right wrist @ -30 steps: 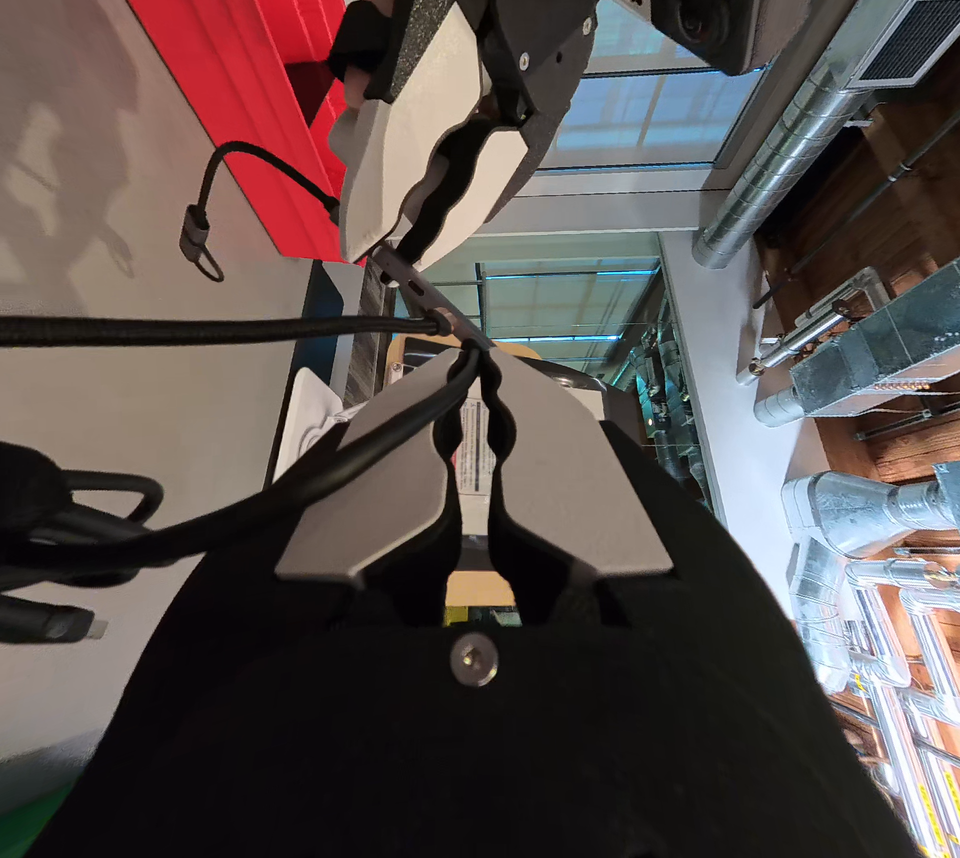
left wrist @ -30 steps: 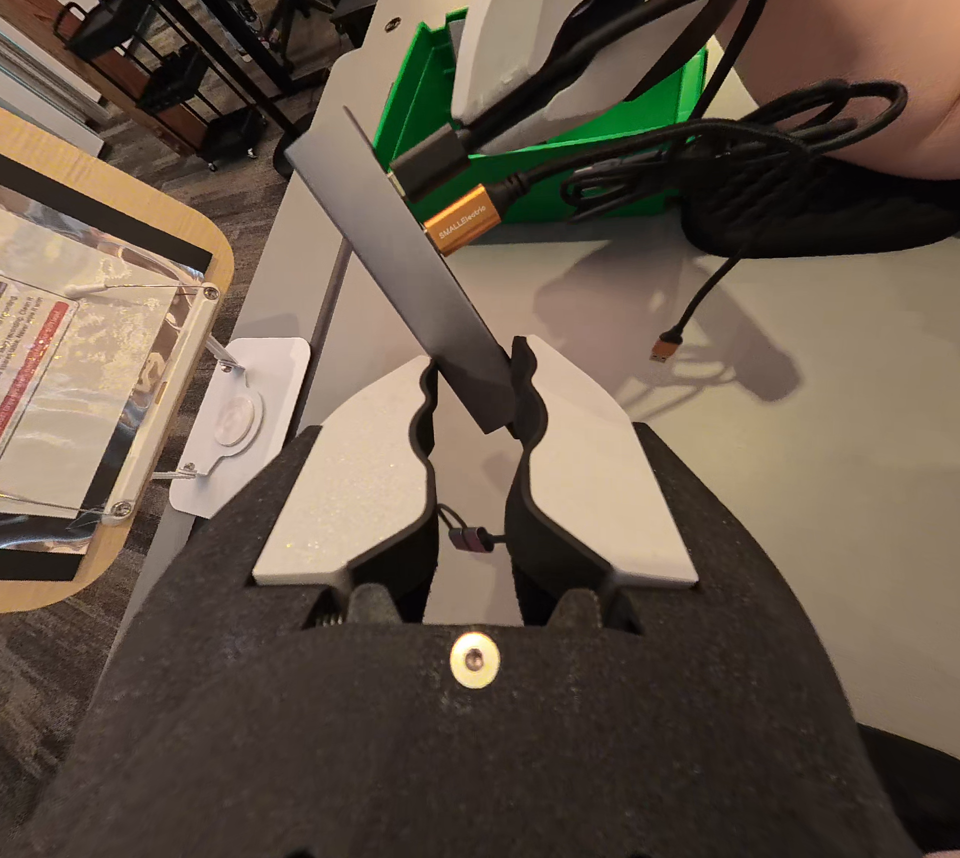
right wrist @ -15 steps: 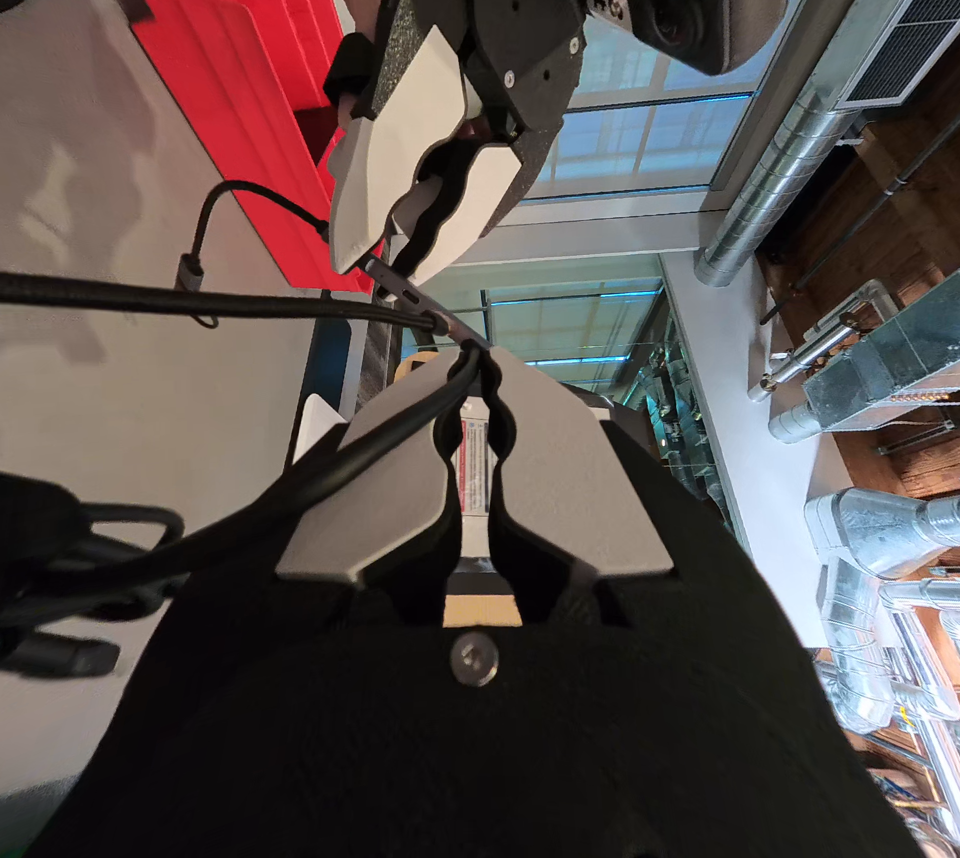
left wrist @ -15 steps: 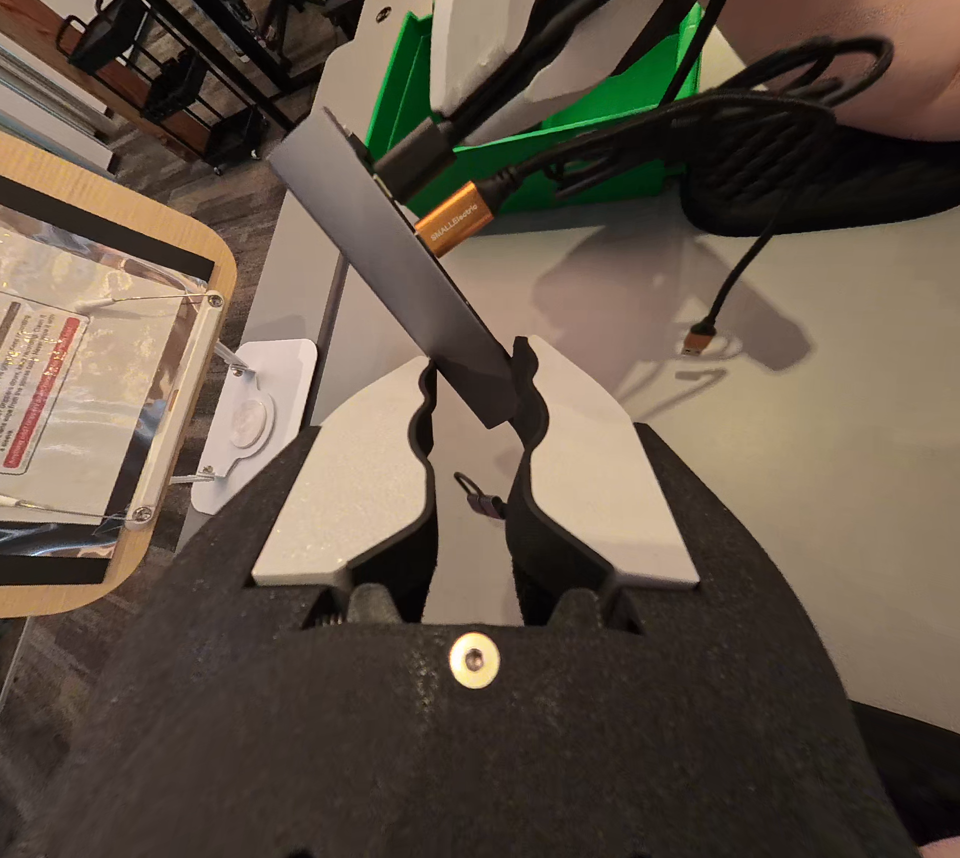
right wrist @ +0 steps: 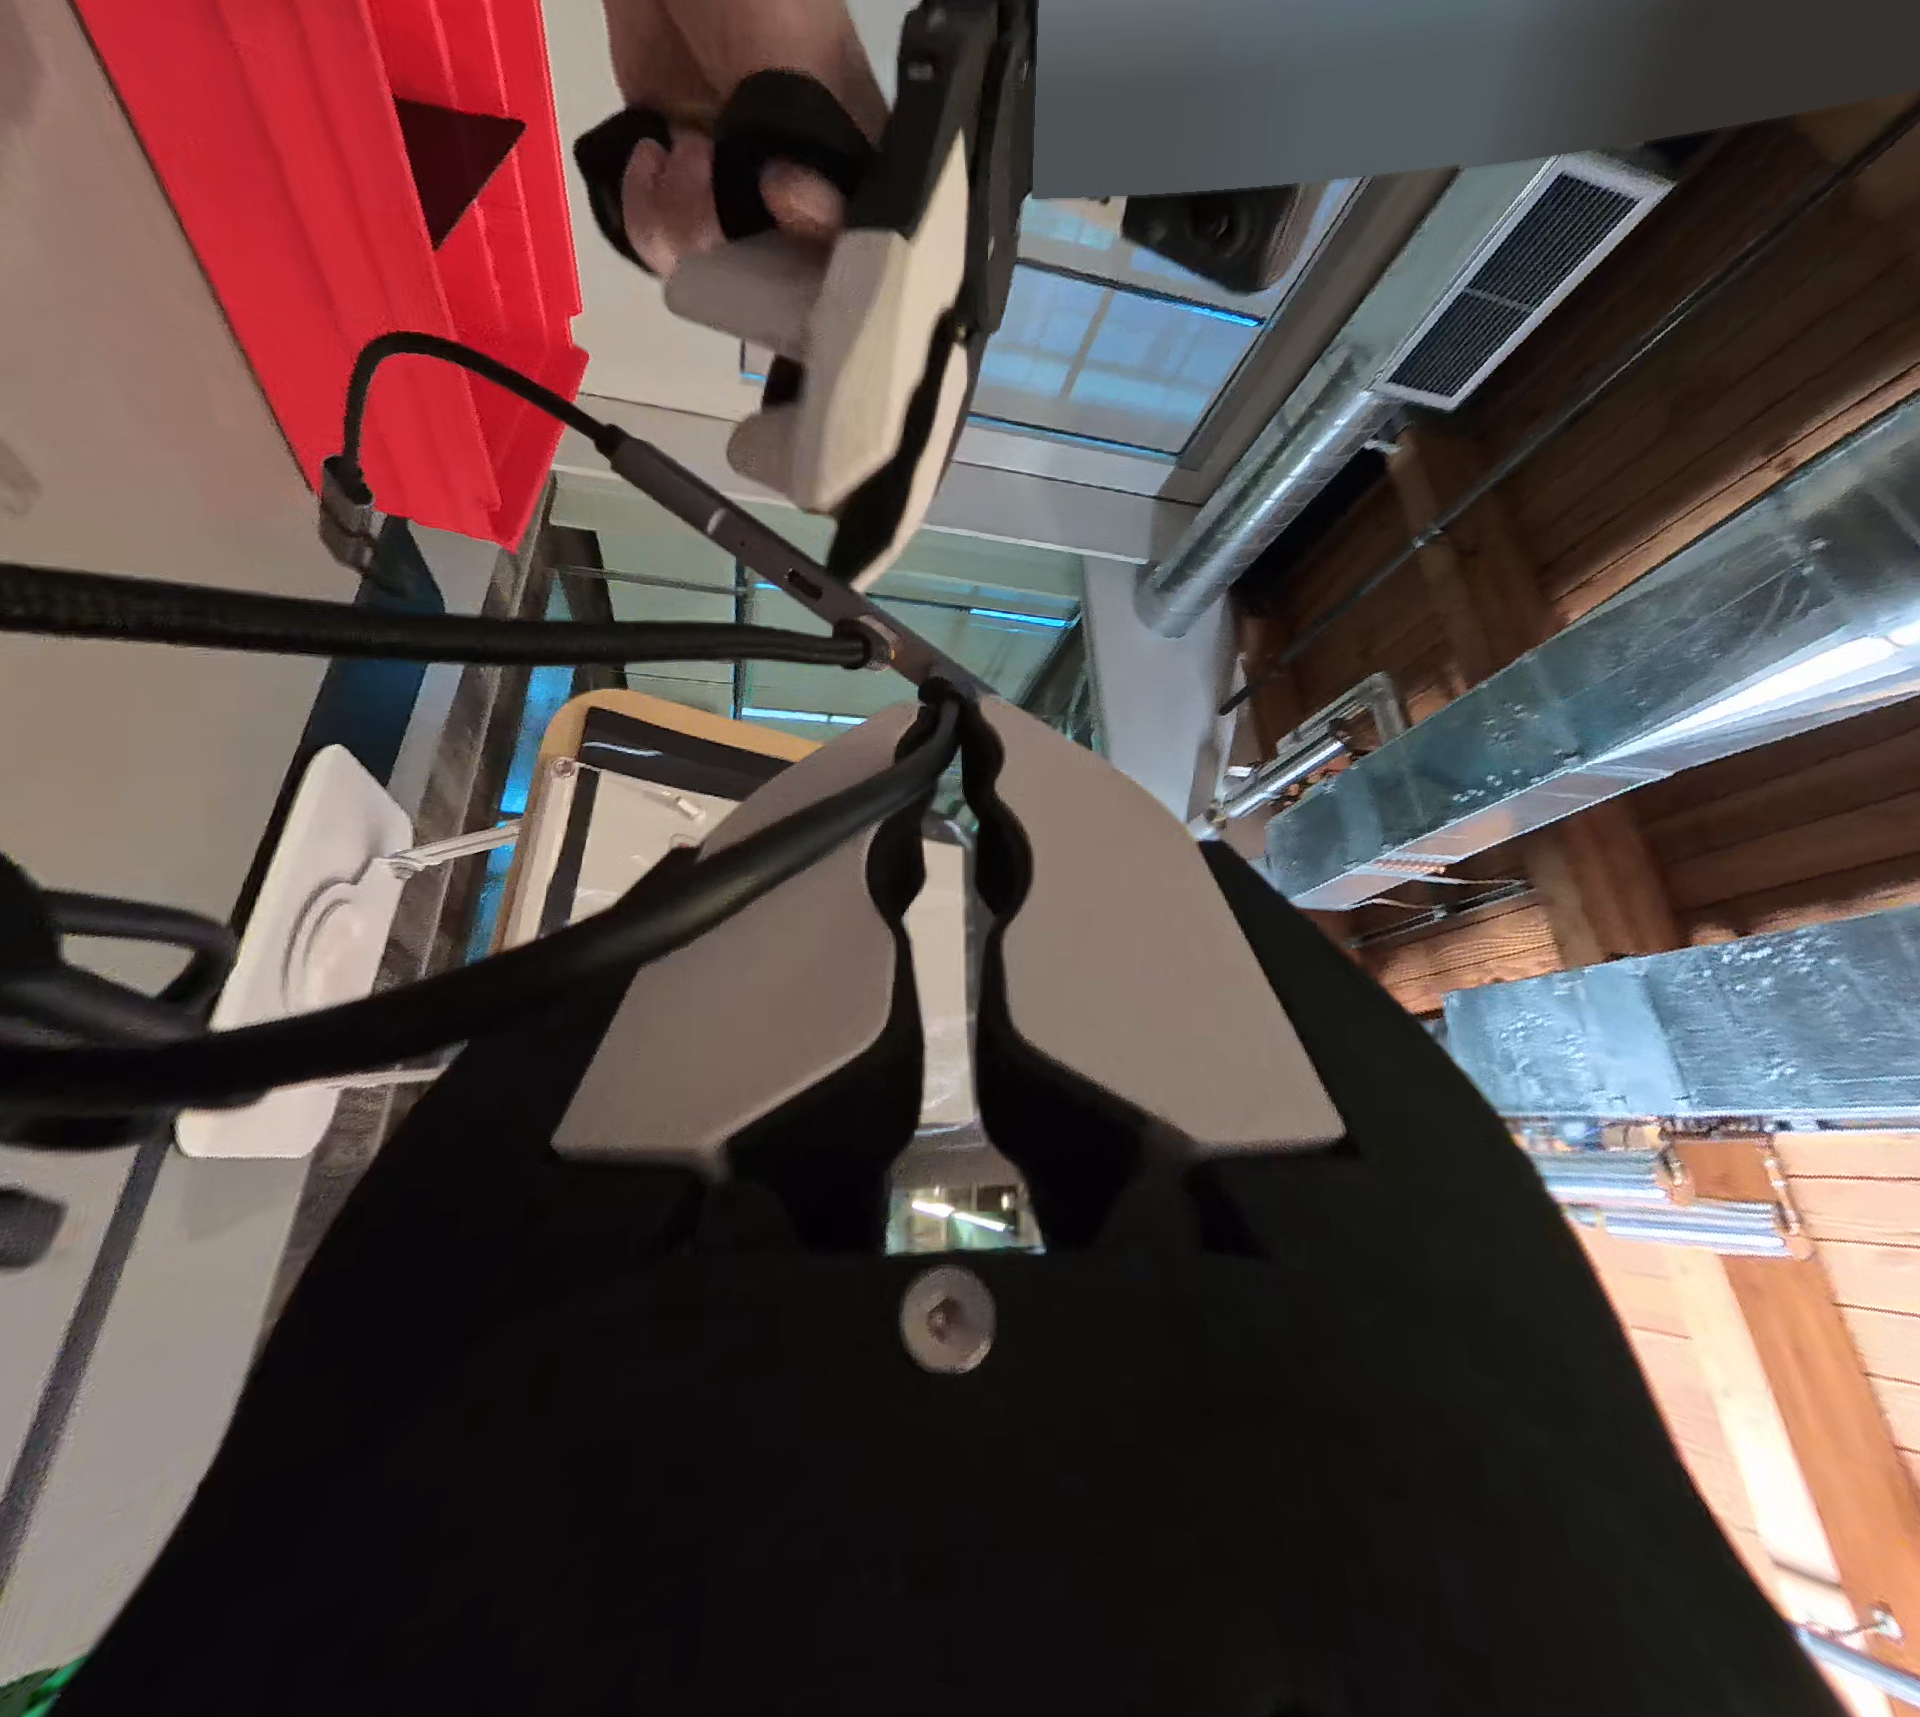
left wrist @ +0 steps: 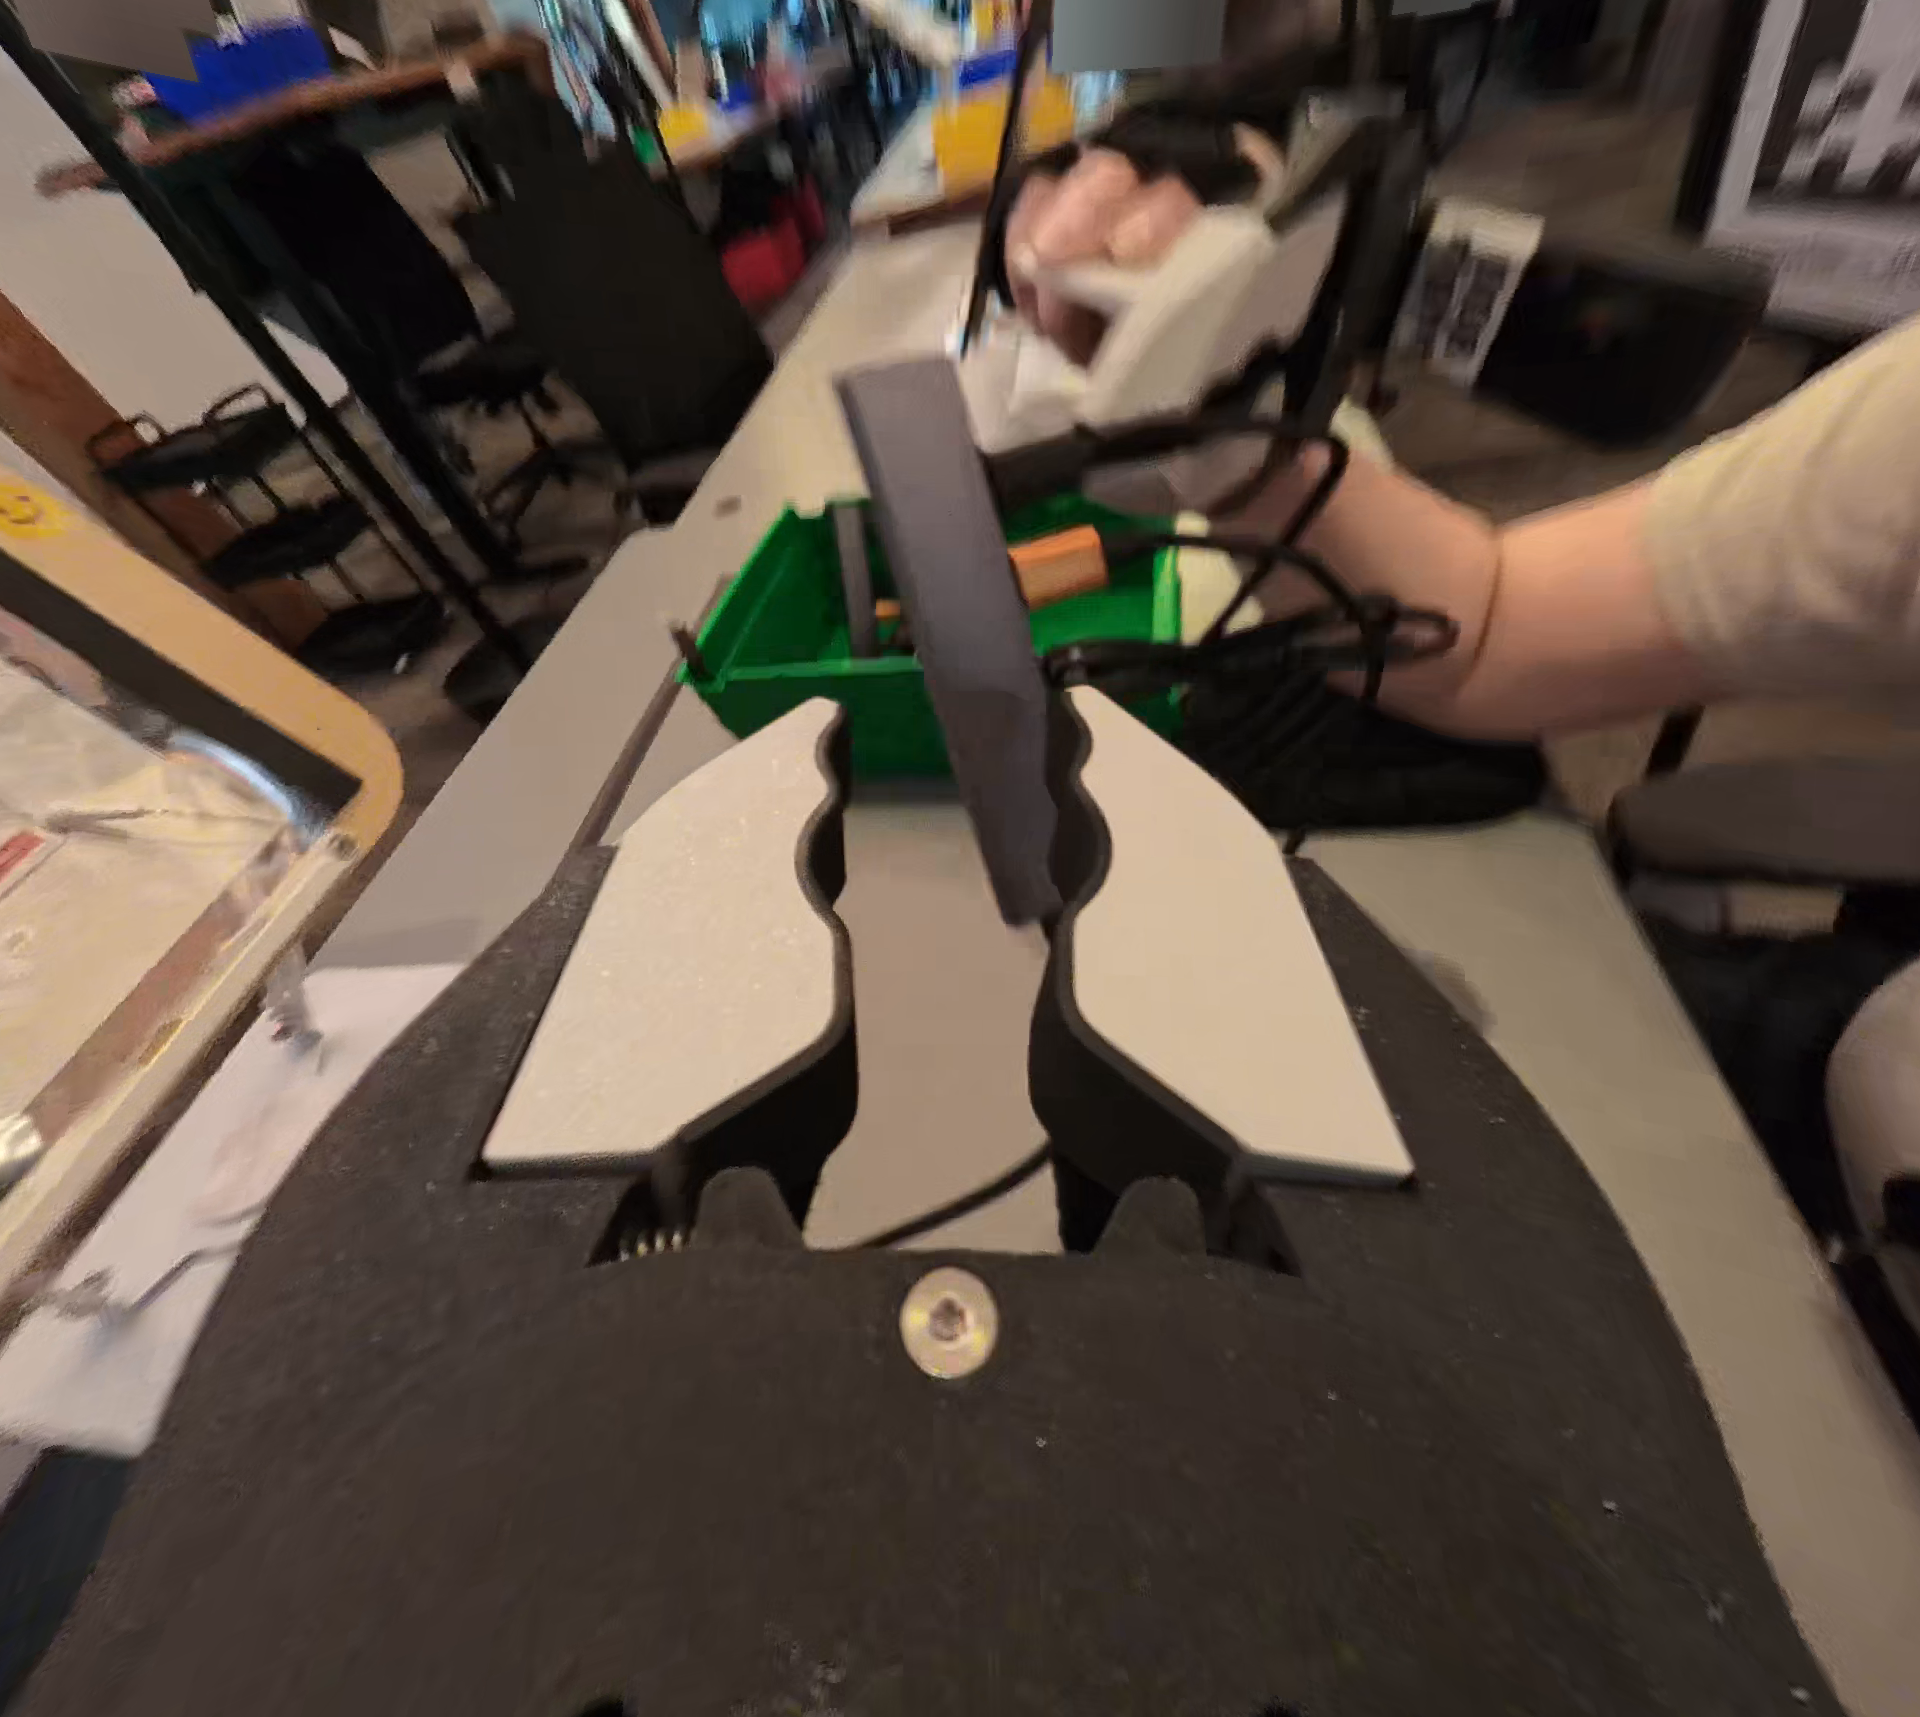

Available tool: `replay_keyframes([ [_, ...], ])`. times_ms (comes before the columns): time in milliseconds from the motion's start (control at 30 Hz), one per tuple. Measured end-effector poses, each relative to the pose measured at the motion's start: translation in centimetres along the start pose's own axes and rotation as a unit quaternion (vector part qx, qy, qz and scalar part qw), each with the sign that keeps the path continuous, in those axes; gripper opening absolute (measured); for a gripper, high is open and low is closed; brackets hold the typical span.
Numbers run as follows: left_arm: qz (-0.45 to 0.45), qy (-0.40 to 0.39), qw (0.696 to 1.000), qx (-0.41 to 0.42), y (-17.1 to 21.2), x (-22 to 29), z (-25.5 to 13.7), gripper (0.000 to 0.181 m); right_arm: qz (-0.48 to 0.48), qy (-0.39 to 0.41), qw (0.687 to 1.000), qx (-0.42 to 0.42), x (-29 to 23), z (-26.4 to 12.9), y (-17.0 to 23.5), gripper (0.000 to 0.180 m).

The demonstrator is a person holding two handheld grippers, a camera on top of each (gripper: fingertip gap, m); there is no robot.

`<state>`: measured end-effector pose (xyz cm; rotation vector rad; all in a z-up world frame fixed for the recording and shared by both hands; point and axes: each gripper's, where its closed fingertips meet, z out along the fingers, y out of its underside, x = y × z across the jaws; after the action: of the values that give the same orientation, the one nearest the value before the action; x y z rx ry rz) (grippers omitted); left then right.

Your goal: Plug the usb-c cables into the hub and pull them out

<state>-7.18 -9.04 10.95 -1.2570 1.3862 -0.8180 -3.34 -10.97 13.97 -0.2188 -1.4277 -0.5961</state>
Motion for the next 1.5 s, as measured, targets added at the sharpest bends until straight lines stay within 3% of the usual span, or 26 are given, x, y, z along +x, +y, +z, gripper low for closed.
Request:
replay_keyframes([
  [100, -0.059, 0.046, 0.993, 0.087, -1.3, -0.2, -0.7, 0.040, -0.010, 0.001, 1.000, 0.019, 0.1, 0.3, -1.4, 0.005],
  [200, -0.133, 0.143, 0.976, 0.101, -1.1, 1.0, -0.3, 0.039, -0.023, 0.005, 0.999, 0.033, -0.1, 0.5, -2.3, 0.005],
  [267, -0.162, 0.212, 0.957, 0.110, -1.3, 2.2, -0.1, 0.018, -0.023, 0.003, 0.999, 0.039, -0.3, 0.7, -2.6, 0.005],
  [333, -0.174, 0.248, 0.945, 0.120, -1.5, 2.7, 0.0, 0.015, -0.025, 0.007, 0.999, 0.041, -0.3, 0.7, -2.5, 0.005],
  [500, -0.185, 0.256, 0.939, 0.140, -2.1, 2.3, -0.2, 0.011, 0.027, 0.020, 0.999, 0.040, 0.1, 0.9, -1.5, 0.005],
  [667, -0.195, 0.208, 0.948, 0.141, -2.3, 0.9, -0.2, 0.009, 0.155, 0.045, 0.987, -0.022, 0.5, 1.5, 3.2, 0.007],
  [733, -0.193, 0.172, 0.956, 0.141, -2.2, 0.0, -0.1, 0.009, 0.273, 0.050, 0.959, -0.052, 0.8, 1.7, 5.7, 0.006],
  [800, -0.188, 0.136, 0.964, 0.129, -1.8, -0.9, -0.1, 0.009, 0.448, 0.015, 0.893, -0.027, 0.5, 1.9, 6.5, 0.012],
  [900, -0.170, 0.086, 0.976, 0.105, -1.3, -1.7, -0.2, 0.008, 0.702, -0.052, 0.700, 0.125, 1.9, 2.0, 4.6, 0.020],
  [933, -0.163, 0.072, 0.979, 0.098, -1.2, -1.9, -0.3, 0.009, 0.741, -0.072, 0.649, 0.157, 2.0, 2.1, 4.1, 0.021],
  [967, -0.157, 0.062, 0.981, 0.094, -1.1, -2.1, -0.4, 0.009, 0.761, -0.089, 0.622, 0.161, 1.6, 2.5, 4.0, 0.023],
  [1100, -0.153, 0.047, 0.981, 0.108, -1.6, -2.4, -0.9, 0.009, 0.752, -0.124, 0.637, 0.116, -1.5, 4.3, 3.5, 0.026],
  [1267, -0.154, 0.046, 0.980, 0.115, -1.9, -2.5, -0.9, 0.008, 0.768, -0.144, 0.606, 0.146, -1.8, 5.1, 2.0, 0.019],
  [1333, -0.156, 0.050, 0.980, 0.117, -1.9, -2.4, -0.6, 0.009, 0.768, -0.139, 0.608, 0.146, -2.0, 5.3, 2.0, 0.009],
  [1500, -0.138, 0.026, 0.984, 0.106, -1.5, -2.8, -0.4, 0.009, 0.753, -0.149, 0.629, 0.123, -2.6, 5.4, 2.2, 0.008],
])
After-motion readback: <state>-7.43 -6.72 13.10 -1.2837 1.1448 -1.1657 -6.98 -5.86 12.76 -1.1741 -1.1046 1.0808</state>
